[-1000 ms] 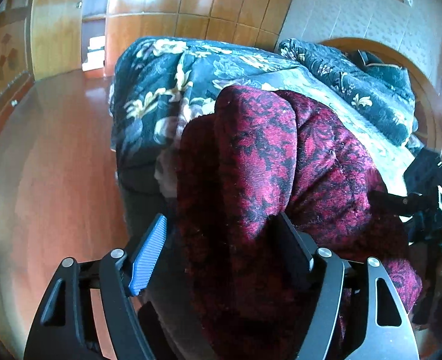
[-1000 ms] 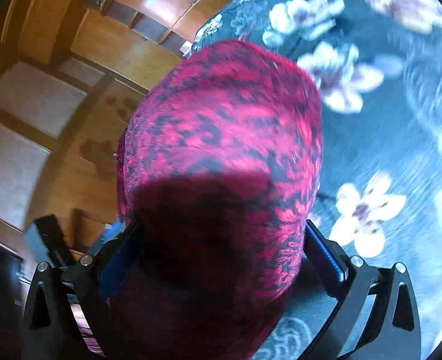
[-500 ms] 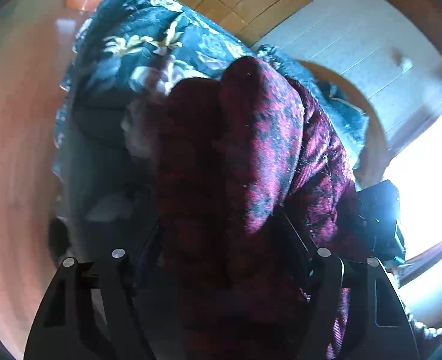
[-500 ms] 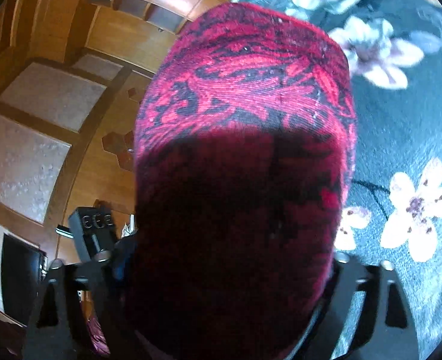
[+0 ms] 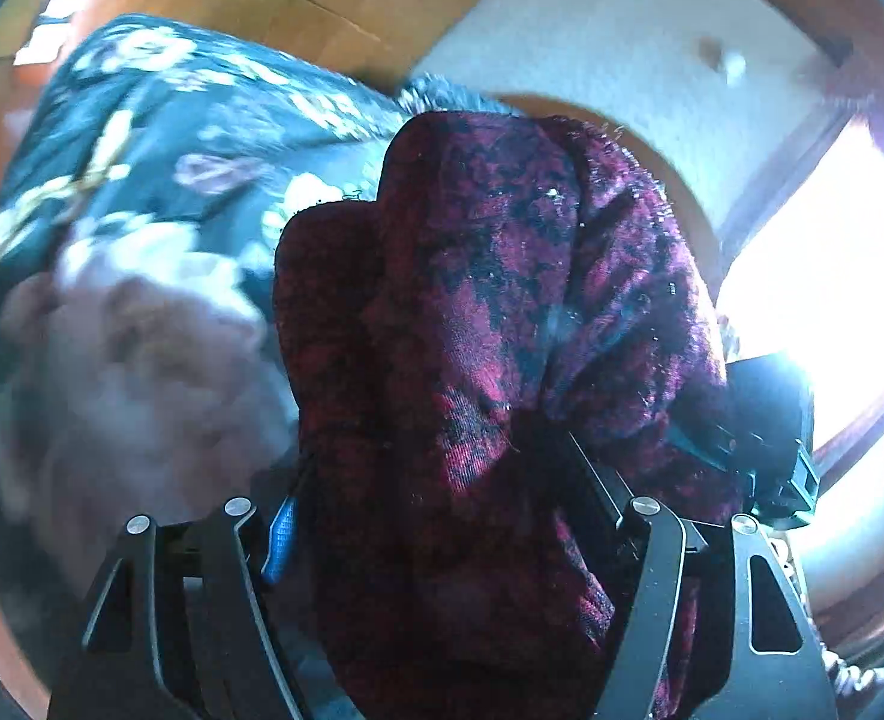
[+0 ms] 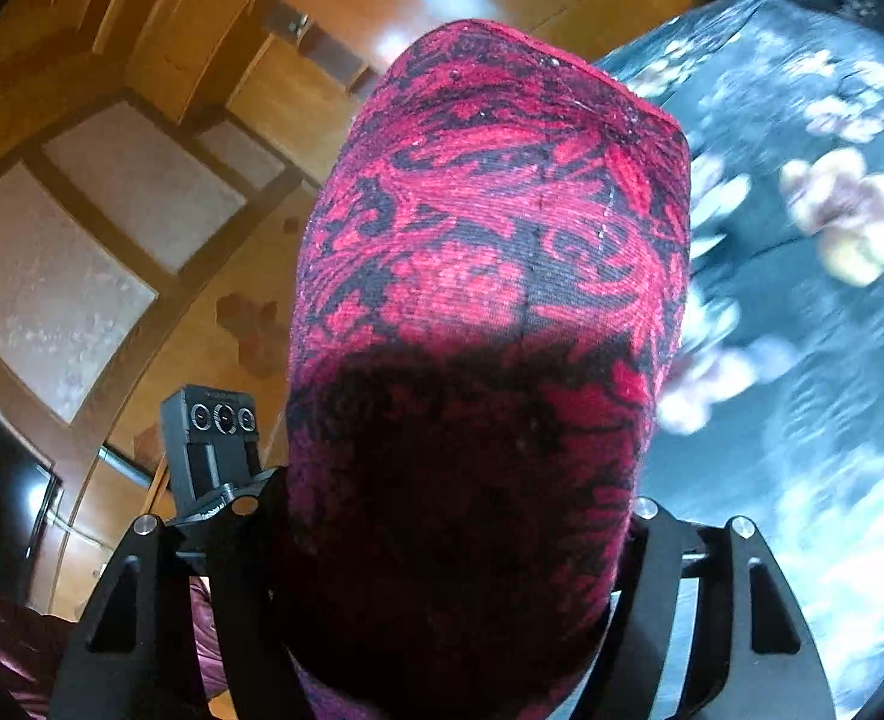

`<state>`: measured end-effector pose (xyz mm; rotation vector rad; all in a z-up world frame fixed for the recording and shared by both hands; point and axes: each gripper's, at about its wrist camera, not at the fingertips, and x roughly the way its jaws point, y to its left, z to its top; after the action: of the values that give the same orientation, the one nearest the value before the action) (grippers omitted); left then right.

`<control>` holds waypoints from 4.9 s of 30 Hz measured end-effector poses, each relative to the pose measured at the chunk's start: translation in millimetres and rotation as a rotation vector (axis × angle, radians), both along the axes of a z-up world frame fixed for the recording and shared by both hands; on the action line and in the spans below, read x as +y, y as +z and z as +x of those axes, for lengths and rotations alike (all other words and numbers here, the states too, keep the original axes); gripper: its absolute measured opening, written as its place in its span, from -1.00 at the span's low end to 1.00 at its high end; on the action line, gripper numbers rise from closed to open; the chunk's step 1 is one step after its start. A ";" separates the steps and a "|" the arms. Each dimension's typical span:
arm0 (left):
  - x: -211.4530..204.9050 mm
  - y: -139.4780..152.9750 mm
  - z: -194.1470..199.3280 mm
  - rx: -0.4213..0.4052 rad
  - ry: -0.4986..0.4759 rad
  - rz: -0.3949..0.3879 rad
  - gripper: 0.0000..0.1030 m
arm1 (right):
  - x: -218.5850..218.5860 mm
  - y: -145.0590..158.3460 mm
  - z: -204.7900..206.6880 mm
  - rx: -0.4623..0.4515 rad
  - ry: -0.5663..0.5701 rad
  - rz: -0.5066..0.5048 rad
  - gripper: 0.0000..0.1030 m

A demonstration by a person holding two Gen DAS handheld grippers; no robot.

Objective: Fold small clothes

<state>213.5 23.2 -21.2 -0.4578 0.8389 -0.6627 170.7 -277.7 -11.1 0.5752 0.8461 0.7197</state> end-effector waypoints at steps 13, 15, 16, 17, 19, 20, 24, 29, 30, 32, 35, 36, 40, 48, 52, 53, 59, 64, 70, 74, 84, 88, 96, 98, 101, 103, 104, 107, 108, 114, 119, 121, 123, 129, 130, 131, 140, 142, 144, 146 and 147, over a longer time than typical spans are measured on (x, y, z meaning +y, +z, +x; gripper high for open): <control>-97.6 -49.0 -12.5 0.023 0.007 0.308 0.38 | -83.7 -103.3 -8.4 0.188 -0.227 -0.166 0.84; -100.3 -37.5 -23.9 -0.031 0.028 0.362 0.39 | -76.5 -82.9 -18.5 0.159 -0.264 -0.257 0.86; -99.7 -32.8 -28.5 -0.051 0.034 0.378 0.39 | -73.4 -73.1 -23.0 0.131 -0.286 -0.301 0.86; -100.1 -29.2 -28.4 -0.073 0.041 0.392 0.39 | -65.9 -58.3 -28.5 0.082 -0.317 -0.369 0.86; -99.8 -26.5 -30.0 -0.098 0.050 0.414 0.39 | -55.3 -36.7 -35.3 0.008 -0.357 -0.445 0.86; -100.0 -25.1 -29.7 -0.108 0.053 0.424 0.39 | -46.6 -24.9 -38.3 -0.035 -0.378 -0.480 0.86; -95.2 -22.2 -31.8 -0.131 0.071 0.436 0.39 | -18.3 3.4 -22.8 -0.117 -0.426 -0.579 0.85; -95.0 -20.9 -34.1 -0.153 0.080 0.449 0.39 | 4.7 -4.6 10.3 -0.077 -0.425 -0.616 0.71; -94.7 -22.4 -33.7 -0.160 0.086 0.457 0.43 | -0.4 -9.6 17.2 -0.071 -0.432 -0.627 0.71; -93.0 -27.0 -31.2 -0.156 0.094 0.459 0.45 | 5.1 -21.8 29.1 -0.061 -0.452 -0.663 0.71; -87.6 -42.4 -21.6 -0.127 0.113 0.451 0.54 | 15.3 -48.5 52.3 -0.035 -0.475 -0.729 0.72; -85.6 -46.9 -19.1 -0.119 0.118 0.446 0.59 | 18.9 -55.7 56.6 -0.032 -0.484 -0.745 0.73; -77.0 -45.5 -18.5 -0.095 0.134 0.406 0.61 | 29.1 -60.1 58.3 -0.062 -0.506 -0.799 0.76; -73.5 -11.7 -47.5 -0.176 0.167 0.418 0.61 | 3.8 -29.7 26.5 -0.075 -0.524 -0.655 0.77; -68.3 -0.3 -58.5 -0.199 0.190 0.429 0.61 | 1.4 -18.0 1.3 -0.087 -0.535 -0.617 0.77; -66.9 2.4 -61.1 -0.206 0.196 0.434 0.61 | 2.6 -16.1 -6.1 -0.088 -0.534 -0.615 0.77; -54.7 13.7 -76.3 -0.235 0.246 0.470 0.61 | 20.4 -17.4 -47.0 -0.105 -0.511 -0.625 0.76; -43.6 21.9 -91.6 -0.252 0.294 0.489 0.61 | 54.2 -45.8 -52.2 -0.079 -0.466 -0.732 0.78; -26.6 29.9 -111.8 -0.239 0.349 0.504 0.67 | 84.3 -53.6 -50.0 -0.107 -0.458 -0.889 0.81; -16.3 35.7 -128.0 -0.243 0.371 0.502 0.74 | 73.7 -40.5 -61.9 -0.086 -0.483 -0.820 0.81; -2.9 46.7 -163.1 -0.272 0.406 0.523 0.92 | 68.5 -7.3 -122.4 -0.080 -0.581 -0.692 0.96; -3.1 47.8 -173.9 -0.276 0.417 0.533 0.92 | 70.3 -1.7 -150.0 -0.063 -0.618 -0.672 0.96; -26.0 42.5 -192.9 -0.280 0.373 0.580 0.92 | 70.1 4.5 -182.6 -0.048 -0.684 -0.715 0.96; -31.3 43.2 -196.8 -0.289 0.366 0.590 0.92 | 67.6 6.7 -187.6 -0.049 -0.694 -0.711 0.96; -38.0 45.0 -201.8 -0.305 0.360 0.596 0.92 | 64.9 9.2 -193.8 -0.056 -0.707 -0.707 0.96; -41.5 46.3 -204.3 -0.310 0.355 0.600 0.92 | 62.9 9.8 -197.0 -0.056 -0.711 -0.701 0.96; -42.2 46.4 -205.0 -0.312 0.355 0.602 0.92 | 62.6 9.8 -197.6 -0.056 -0.713 -0.701 0.96; -44.1 47.0 -206.5 -0.316 0.355 0.605 0.92 | 62.7 9.3 -201.7 -0.063 -0.721 -0.712 0.96; -44.8 47.1 -207.1 -0.314 0.355 0.605 0.92 | 63.0 9.0 -202.0 -0.064 -0.720 -0.717 0.96; -45.2 47.4 -207.1 -0.309 0.359 0.605 0.92 | 64.8 10.8 -202.0 -0.071 -0.719 -0.720 0.96; -44.3 46.7 -205.8 -0.307 0.361 0.599 0.92 | 67.4 14.0 -202.0 -0.085 -0.721 -0.726 0.96; -43.4 46.7 -205.0 -0.302 0.363 0.594 0.92 | 68.5 14.6 -202.7 -0.089 -0.719 -0.727 0.96; -41.7 46.8 -203.9 -0.297 0.368 0.590 0.92 | 70.3 15.5 -203.3 -0.093 -0.716 -0.728 0.96; -38.1 49.3 -205.2 -0.300 0.381 0.582 0.92 | 72.4 16.3 -202.7 -0.098 -0.712 -0.730 0.96; -37.8 49.7 -205.7 -0.302 0.382 0.580 0.92 | 72.6 16.5 -202.6 -0.097 -0.712 -0.730 0.96; -37.8 50.1 -206.1 -0.303 0.383 0.581 0.92 | 72.7 16.5 -202.7 -0.098 -0.711 -0.728 0.96; -36.7 50.9 -207.9 -0.307 0.387 0.580 0.92 | 74.9 17.9 -204.2 -0.107 -0.711 -0.730 0.96; -35.3 51.9 -208.5 -0.307 0.389 0.580 0.92 | 75.8 18.0 -204.0 -0.109 -0.709 -0.729 0.96; -34.7 52.3 -208.8 -0.309 0.391 0.582 0.92 | 76.5 17.5 -204.0 -0.109 -0.706 -0.731 0.96; -33.3 52.8 -209.2 -0.308 0.391 0.579 0.92 | 76.6 17.3 -204.3 -0.109 -0.706 -0.729 0.96; -33.5 52.9 -208.8 -0.307 0.392 0.579 0.92 | 76.4 17.3 -204.4 -0.111 -0.707 -0.728 0.96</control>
<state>4.7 -10.3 31.7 0.0136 0.5883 -0.1039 -33.6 -201.3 6.2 0.1406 0.6721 -0.2125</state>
